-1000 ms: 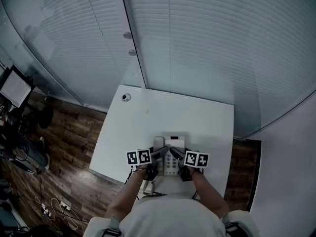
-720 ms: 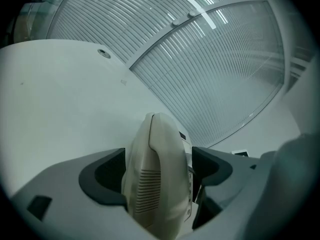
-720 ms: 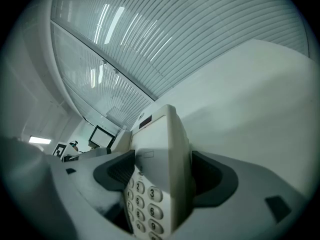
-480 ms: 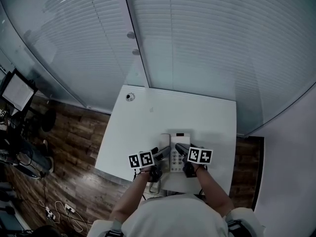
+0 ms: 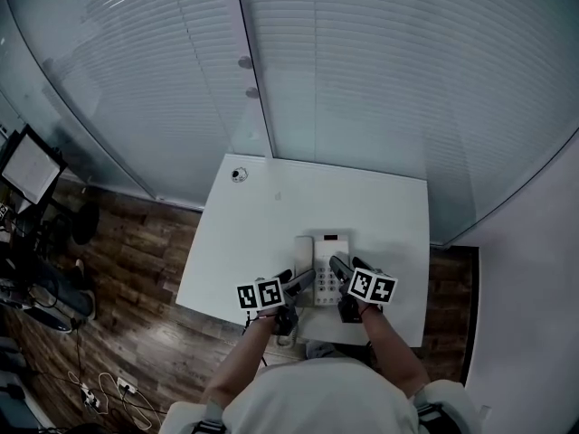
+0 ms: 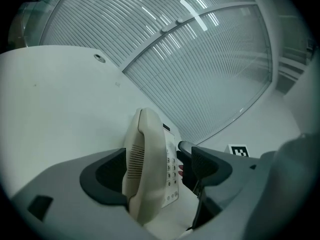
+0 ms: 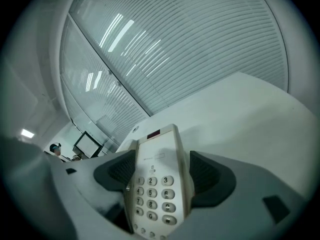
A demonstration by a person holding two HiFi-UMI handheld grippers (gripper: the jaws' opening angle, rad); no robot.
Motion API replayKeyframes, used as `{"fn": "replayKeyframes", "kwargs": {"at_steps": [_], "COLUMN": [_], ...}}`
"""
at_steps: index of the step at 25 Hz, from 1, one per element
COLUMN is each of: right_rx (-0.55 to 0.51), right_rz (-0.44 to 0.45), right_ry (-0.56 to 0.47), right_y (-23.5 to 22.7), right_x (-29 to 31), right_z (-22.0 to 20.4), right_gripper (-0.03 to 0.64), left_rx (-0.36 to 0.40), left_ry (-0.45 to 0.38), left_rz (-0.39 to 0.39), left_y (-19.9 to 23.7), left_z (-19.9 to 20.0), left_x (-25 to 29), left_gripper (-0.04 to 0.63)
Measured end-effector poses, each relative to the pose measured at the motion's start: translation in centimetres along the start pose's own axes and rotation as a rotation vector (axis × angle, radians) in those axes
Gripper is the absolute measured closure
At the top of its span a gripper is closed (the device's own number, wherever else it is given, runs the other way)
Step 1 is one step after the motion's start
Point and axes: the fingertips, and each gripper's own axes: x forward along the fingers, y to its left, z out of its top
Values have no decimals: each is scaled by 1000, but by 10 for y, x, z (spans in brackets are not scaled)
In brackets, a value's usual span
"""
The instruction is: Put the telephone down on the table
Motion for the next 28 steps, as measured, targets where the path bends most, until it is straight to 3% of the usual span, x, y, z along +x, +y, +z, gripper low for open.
{"fn": "replayKeyframes", "kwargs": {"at_steps": [3,5,9,16,28], "right_rx": [0,-13,-26,-51,-86], "right_rz": [29,45,43,40,42], "right_ry": [-33,-55,-69,-107,-127], "right_y": [10,19,36,60,90], "right_x": [-14,-25,-42,-74,-116], "right_z": [-4,-8,-22,-46,-99], "right_gripper": [268,278,404,520,571], "left_rx": [26,36,52,104,126], "left_ry": [-4,-14,-20,-38,-42], "left_rz": [1,19,31,62,53], "left_y": [-5,-5,-6,-11,-16], "left_z": [-5,-8,-15,-37,-80], "left_x": [-7,-14,-27,-55,-106], "left_gripper": [203,296,367,504,554]}}
